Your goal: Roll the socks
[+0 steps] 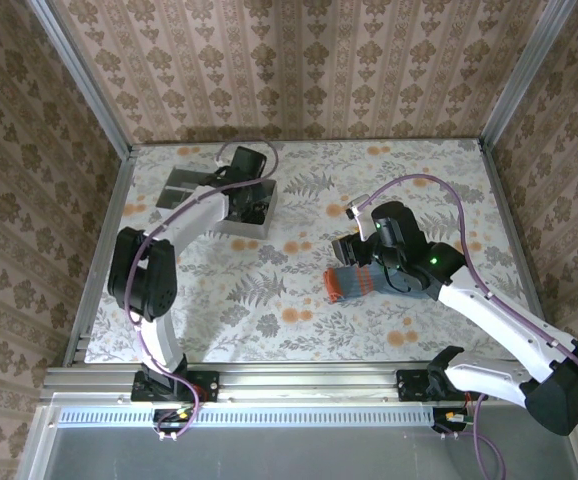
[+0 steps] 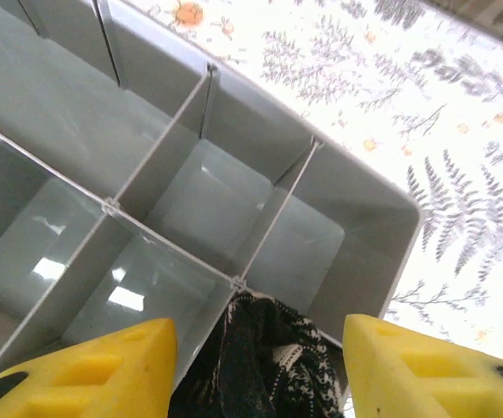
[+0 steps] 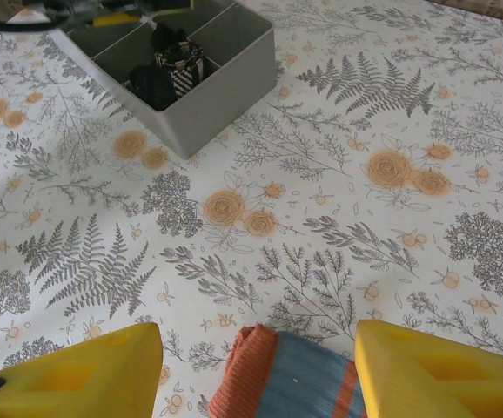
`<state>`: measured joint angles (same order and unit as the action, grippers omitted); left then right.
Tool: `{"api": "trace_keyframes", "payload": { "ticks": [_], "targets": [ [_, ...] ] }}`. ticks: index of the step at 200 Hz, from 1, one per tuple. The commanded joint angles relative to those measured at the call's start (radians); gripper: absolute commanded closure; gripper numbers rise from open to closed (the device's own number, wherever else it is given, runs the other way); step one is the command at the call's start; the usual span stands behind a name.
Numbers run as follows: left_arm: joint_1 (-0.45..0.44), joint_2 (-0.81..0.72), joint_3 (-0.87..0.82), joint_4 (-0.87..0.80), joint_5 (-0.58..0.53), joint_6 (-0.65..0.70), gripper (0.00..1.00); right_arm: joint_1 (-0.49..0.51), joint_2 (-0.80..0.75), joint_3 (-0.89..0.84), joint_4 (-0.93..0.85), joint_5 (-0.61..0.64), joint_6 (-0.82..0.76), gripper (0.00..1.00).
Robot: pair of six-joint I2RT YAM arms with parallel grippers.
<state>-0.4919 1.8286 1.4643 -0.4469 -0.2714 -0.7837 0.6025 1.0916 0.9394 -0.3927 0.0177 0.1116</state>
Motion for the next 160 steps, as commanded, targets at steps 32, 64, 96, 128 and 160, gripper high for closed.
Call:
{"api": "trace_keyframes", "payload": {
  "ticks": [32, 64, 96, 128, 160],
  "targets": [
    [0.029, -0.046, -0.014, 0.004, 0.158, -0.023, 0.63, -0.004, -0.001, -0.008, -0.004, -0.02, 0.013, 0.4],
    [0.029, -0.014, -0.046, 0.03, 0.246, -0.038, 0.83, -0.004, 0.001, -0.008, -0.008, -0.021, 0.016, 0.41],
    [0.029, 0.007, -0.111, -0.012, 0.222, -0.071, 1.0, -0.004, 0.001, -0.011, -0.009, -0.024, 0.023, 0.41],
    [0.027, 0.011, -0.188, 0.008, 0.236, -0.11, 1.0, -0.004, 0.001, -0.022, -0.009, -0.035, 0.038, 0.42],
    [0.019, 0.0, -0.219, 0.024, 0.237, -0.142, 1.0, -0.004, 0.0, -0.029, -0.011, -0.037, 0.041, 0.42]
  ]
}}
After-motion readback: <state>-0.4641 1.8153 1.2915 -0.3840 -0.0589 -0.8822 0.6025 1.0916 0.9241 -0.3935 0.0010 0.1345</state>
